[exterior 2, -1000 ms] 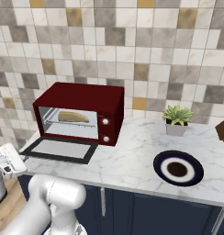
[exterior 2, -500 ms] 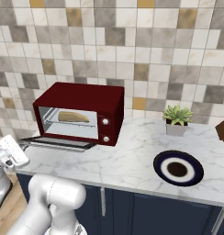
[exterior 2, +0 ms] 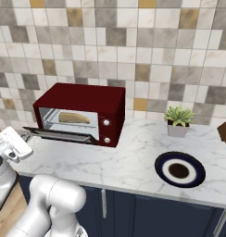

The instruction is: Pull the toaster oven rack outwards. Pick up the baguette from the plate and place it on the toaster oven rack. Close the toaster oven door fully and set the temperature to the lowest setting.

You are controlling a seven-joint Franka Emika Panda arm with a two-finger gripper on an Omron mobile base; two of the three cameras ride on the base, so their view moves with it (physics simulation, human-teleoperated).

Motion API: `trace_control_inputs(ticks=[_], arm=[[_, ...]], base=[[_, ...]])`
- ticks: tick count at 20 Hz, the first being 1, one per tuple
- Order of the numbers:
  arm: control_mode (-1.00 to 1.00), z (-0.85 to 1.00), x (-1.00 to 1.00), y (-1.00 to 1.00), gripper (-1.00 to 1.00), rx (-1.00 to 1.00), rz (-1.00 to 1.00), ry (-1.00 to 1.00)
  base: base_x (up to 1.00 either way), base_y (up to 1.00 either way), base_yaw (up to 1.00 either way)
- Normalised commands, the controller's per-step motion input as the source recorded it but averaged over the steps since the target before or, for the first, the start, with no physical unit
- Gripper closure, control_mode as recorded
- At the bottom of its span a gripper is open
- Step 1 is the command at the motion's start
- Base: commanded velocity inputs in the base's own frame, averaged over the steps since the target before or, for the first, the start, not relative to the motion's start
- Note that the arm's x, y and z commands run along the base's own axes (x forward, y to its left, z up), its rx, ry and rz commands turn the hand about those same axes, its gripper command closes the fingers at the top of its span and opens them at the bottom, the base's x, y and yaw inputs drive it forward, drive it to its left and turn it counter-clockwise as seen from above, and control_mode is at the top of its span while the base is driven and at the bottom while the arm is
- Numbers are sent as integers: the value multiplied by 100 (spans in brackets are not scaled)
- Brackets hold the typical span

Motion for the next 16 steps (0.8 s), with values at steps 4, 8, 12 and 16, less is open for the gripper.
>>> trace_control_inputs(ticks=[4, 8, 12, 16], arm=[[-100, 41, 15, -59, 100, 6, 2, -18], [-100, 38, 15, -62, 100, 8, 2, -14], [-100, 36, 8, -64, 100, 9, 3, -14], [-100, 11, 15, -59, 100, 8, 4, -4]], base=[[0, 0, 0], [0, 0, 0], [0, 0, 0], [0, 0, 0]])
